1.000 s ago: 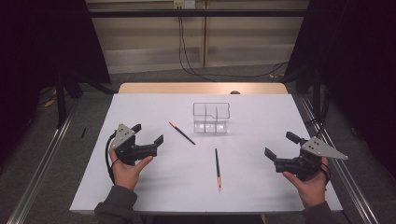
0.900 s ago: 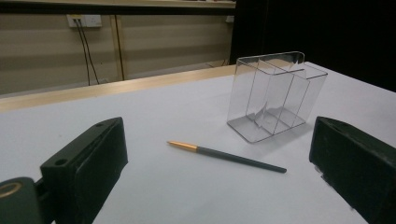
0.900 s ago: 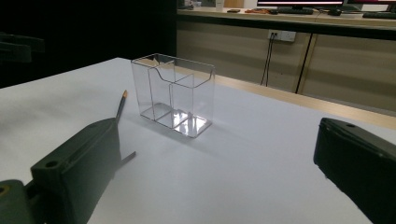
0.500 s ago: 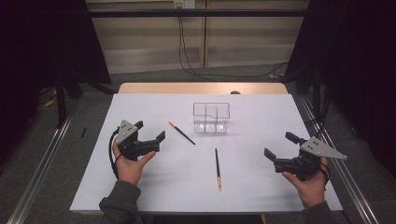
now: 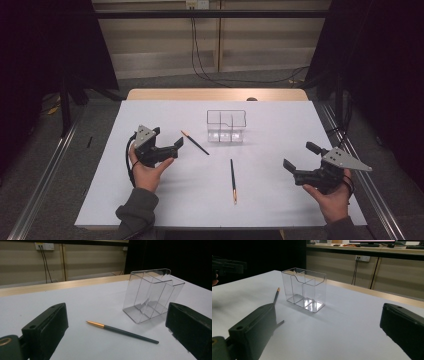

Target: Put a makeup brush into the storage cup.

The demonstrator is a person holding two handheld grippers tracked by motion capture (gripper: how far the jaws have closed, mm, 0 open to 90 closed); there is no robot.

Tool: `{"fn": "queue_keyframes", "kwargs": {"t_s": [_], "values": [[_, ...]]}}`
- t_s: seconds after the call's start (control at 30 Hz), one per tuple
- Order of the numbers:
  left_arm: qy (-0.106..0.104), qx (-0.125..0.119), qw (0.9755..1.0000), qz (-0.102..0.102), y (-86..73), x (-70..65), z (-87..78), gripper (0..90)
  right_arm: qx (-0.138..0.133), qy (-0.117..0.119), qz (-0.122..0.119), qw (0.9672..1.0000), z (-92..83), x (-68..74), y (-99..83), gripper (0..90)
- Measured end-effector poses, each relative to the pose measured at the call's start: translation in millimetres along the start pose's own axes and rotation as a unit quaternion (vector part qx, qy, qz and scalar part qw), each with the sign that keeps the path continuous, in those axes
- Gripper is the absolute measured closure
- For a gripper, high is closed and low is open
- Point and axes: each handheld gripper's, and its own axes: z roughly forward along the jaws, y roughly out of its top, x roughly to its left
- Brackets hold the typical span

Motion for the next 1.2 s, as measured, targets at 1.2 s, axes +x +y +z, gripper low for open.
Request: {"fn": "queue_keyframes", "kwargs": {"t_s": [1.2], "values": [[0.018, 0.01, 0.9994, -0.028, 1.7, -9.4, 51.4, 4.3, 0.0, -0.006, 0.008, 1.0, -0.1, -1.0, -1.1, 0.1]]}}
